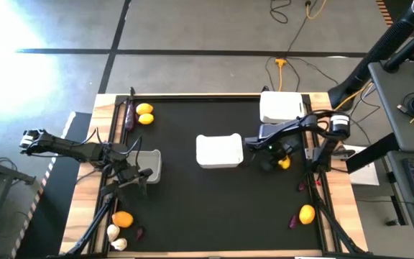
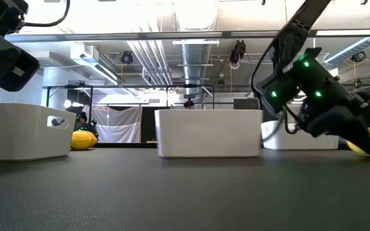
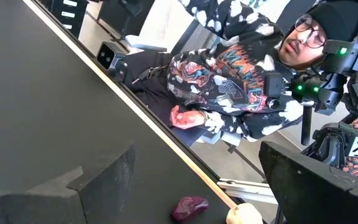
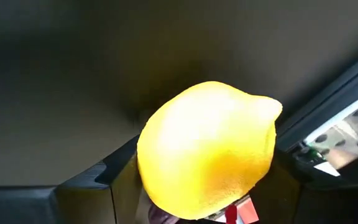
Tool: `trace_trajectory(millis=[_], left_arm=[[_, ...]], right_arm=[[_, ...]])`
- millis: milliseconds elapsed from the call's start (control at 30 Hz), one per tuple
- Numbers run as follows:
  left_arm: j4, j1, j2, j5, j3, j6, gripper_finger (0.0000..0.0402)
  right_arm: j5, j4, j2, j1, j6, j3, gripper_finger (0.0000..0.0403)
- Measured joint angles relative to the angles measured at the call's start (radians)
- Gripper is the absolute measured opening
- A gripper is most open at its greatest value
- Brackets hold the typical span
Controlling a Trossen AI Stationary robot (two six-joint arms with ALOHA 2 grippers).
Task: Sort produce into baskets
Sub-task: Put the yellow lemon into the top white bin
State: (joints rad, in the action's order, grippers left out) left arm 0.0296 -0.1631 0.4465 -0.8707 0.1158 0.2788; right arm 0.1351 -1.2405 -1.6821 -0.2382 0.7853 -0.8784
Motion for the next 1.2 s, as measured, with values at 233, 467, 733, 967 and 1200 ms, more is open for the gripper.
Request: trace_trajectory(millis=[233,467,733,967,1200], left_arm=[[0.0,0.0,0.0,0.0,0.0,0.0,0.0327],[0.0,0.0,0.0,0.0,0.0,0.0,0.0327],[0.0,0.0,0.0,0.0,0.0,0.0,0.0327],[0.0,0.0,0.0,0.0,0.0,0.0,0.0327],[0.0,0.0,0.0,0.0,0.0,0.0,0.0327]], right_arm=[[-0.127,-0.021,0.05,-0.005,-0.001,-0.084,0.0223],[-0.176,-0.026,0.046,-0.034,-0.019,-0.164,0.0229],[-0.187,-0.003,0.044,-0.046,0.007,-0.199,0.023],[-0.154,0.058,0.044,-0.027,0.032,-0.181,0.0226],[-0.103,0.107,0.044,0.018,0.026,-0.154,0.0227]])
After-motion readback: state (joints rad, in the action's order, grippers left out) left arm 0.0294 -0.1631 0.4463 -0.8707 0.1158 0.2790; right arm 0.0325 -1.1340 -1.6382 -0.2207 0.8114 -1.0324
